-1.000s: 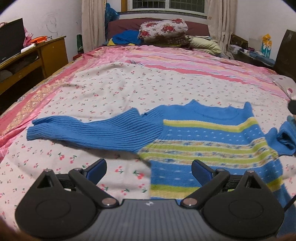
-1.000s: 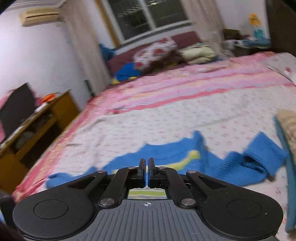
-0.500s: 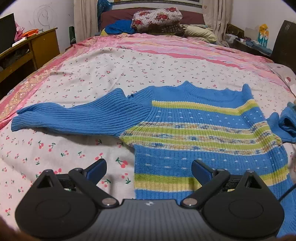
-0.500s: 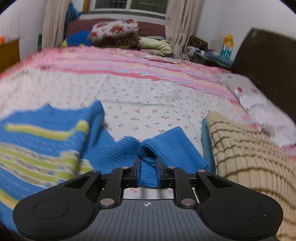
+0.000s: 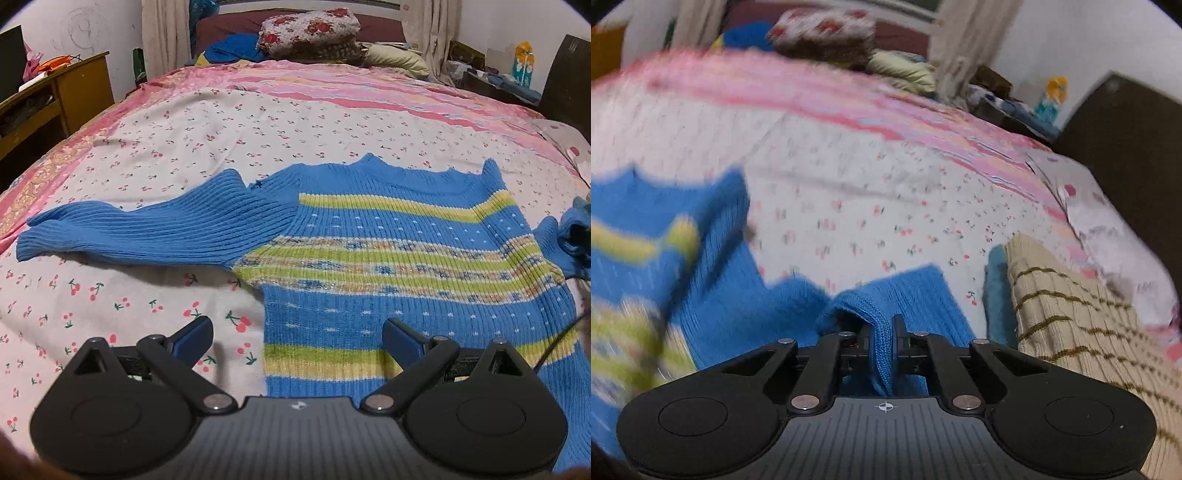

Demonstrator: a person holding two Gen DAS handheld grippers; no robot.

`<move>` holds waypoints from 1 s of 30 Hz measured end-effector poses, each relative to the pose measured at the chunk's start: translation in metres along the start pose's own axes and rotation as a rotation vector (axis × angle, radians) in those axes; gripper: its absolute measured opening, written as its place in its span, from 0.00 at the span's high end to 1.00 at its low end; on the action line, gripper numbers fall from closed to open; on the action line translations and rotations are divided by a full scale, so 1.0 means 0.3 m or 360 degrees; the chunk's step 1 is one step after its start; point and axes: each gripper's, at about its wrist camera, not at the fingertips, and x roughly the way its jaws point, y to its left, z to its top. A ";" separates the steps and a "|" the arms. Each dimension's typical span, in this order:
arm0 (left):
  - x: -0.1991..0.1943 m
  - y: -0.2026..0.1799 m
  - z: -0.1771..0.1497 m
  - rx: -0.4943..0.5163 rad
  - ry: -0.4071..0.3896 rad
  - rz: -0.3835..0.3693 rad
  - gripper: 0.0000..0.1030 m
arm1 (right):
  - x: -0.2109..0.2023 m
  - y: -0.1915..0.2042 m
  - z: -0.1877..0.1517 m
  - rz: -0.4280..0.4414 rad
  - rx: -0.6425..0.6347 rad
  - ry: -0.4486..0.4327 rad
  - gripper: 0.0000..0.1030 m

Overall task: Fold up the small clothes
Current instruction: 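Carry the held sleeve across the sweater body and release it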

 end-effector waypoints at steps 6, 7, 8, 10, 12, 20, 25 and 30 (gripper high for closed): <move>-0.026 0.025 0.020 -0.0041 -0.0047 -0.0019 0.00 | -0.195 0.083 0.059 0.0044 -0.0194 -0.0365 0.94; -0.033 0.030 0.021 -0.0048 -0.0057 -0.0021 0.00 | -0.229 0.116 0.067 0.0074 -0.0266 -0.0421 0.94; -0.039 0.037 0.021 -0.0055 -0.0066 -0.0023 0.00 | -0.268 0.160 0.071 0.0133 -0.0345 -0.0481 0.94; -0.050 0.051 0.019 -0.0064 -0.0075 -0.0018 0.00 | -0.326 0.241 0.073 0.0252 -0.0443 -0.0555 0.94; -0.057 0.067 0.011 -0.0070 -0.0075 -0.0005 0.00 | -0.372 0.325 0.073 0.0377 -0.0487 -0.0599 0.95; -0.065 0.136 -0.022 -0.0135 -0.0041 0.0017 0.00 | -0.358 0.414 0.112 0.0943 0.0046 -0.0303 0.85; -0.080 0.150 -0.030 -0.0118 -0.0075 0.0038 0.00 | -0.363 0.405 0.063 0.0942 -0.0058 -0.0246 0.83; -0.103 0.179 -0.023 -0.0132 -0.0111 0.0046 0.00 | -0.418 0.342 0.018 0.0990 0.0016 -0.0247 0.82</move>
